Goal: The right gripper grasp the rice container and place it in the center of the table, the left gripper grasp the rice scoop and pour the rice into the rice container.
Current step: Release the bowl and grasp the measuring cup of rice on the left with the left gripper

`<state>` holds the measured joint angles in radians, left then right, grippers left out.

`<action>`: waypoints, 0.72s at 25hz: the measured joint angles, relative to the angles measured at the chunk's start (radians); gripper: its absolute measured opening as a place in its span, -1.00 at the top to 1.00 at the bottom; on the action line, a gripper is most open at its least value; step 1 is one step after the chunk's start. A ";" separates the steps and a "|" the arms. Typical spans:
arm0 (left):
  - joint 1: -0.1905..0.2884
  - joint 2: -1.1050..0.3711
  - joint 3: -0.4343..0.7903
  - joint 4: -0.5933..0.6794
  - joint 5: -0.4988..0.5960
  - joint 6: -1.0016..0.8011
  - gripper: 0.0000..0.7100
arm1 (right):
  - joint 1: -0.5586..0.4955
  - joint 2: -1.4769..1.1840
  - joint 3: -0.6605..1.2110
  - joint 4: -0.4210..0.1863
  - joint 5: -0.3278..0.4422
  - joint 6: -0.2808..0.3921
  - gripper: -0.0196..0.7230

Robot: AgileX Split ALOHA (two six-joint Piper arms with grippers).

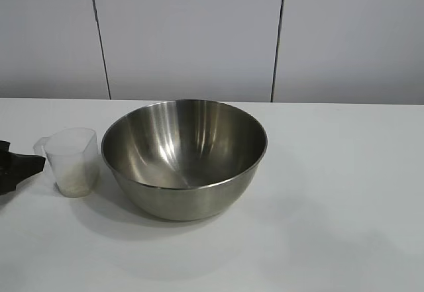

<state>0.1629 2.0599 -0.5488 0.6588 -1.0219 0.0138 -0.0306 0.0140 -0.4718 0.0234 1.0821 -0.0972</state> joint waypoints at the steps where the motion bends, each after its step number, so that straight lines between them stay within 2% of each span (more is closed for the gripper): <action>1: 0.000 0.000 -0.006 -0.001 -0.003 -0.001 -0.51 | 0.000 0.000 0.000 0.000 0.000 0.000 -0.15; 11: 0.000 0.006 -0.030 -0.003 -0.005 -0.005 -0.51 | 0.000 0.000 0.000 0.000 0.000 0.000 -0.15; 18: 0.000 0.077 -0.031 0.003 -0.094 -0.005 -0.51 | 0.000 0.000 0.000 0.000 0.000 0.000 -0.15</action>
<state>0.1629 2.1368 -0.5798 0.6613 -1.1162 0.0092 -0.0306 0.0140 -0.4718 0.0234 1.0821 -0.0972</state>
